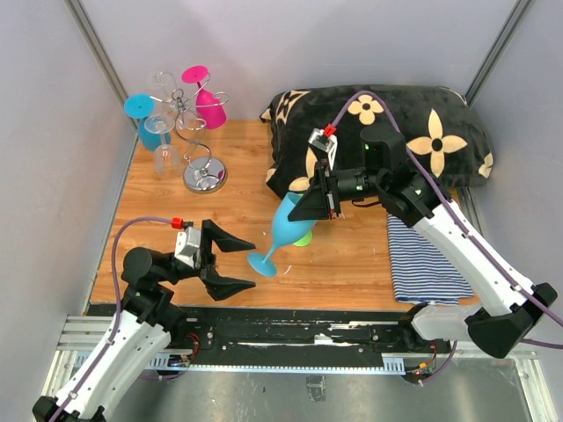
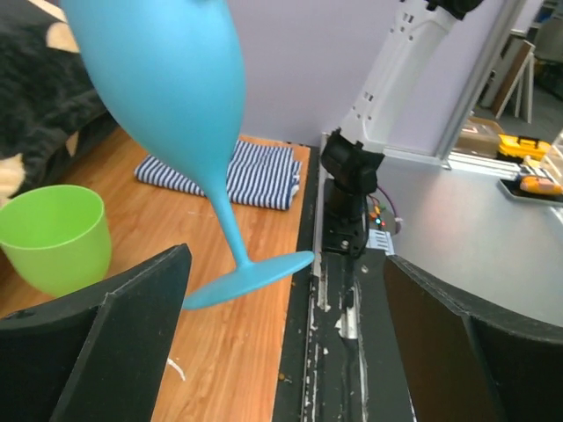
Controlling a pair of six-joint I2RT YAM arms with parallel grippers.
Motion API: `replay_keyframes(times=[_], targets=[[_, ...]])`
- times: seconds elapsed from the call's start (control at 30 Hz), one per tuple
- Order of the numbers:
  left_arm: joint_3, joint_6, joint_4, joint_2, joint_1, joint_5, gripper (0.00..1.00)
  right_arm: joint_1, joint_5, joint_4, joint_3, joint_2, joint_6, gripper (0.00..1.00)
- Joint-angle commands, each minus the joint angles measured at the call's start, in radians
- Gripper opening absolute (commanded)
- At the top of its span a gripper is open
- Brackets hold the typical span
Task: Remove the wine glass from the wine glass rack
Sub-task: Place the wine glass at the center of the board.
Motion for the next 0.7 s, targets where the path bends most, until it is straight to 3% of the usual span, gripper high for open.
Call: replay_keyframes(times=[0.0, 0.2, 0.5, 0.67], targets=[[0.034, 0.035, -0.099, -0.073, 0.001, -0.13, 1.0, 0.025, 0.167, -0.183, -0.034, -0.05, -0.153, 0.01], [0.068, 0.027, -0.232, -0.126, 0.001, -0.371, 1.0, 0.132, 0.469, -0.303, -0.114, -0.138, -0.281, 0.01], [0.082, -0.016, -0.319, -0.089, 0.001, -0.591, 1.0, 0.149, 1.018, -0.219, -0.331, -0.301, -0.233, 0.01], [0.065, -0.034, -0.326, -0.113, 0.001, -0.695, 1.0, 0.147, 1.232, -0.166, -0.426, -0.373, -0.222, 0.01]])
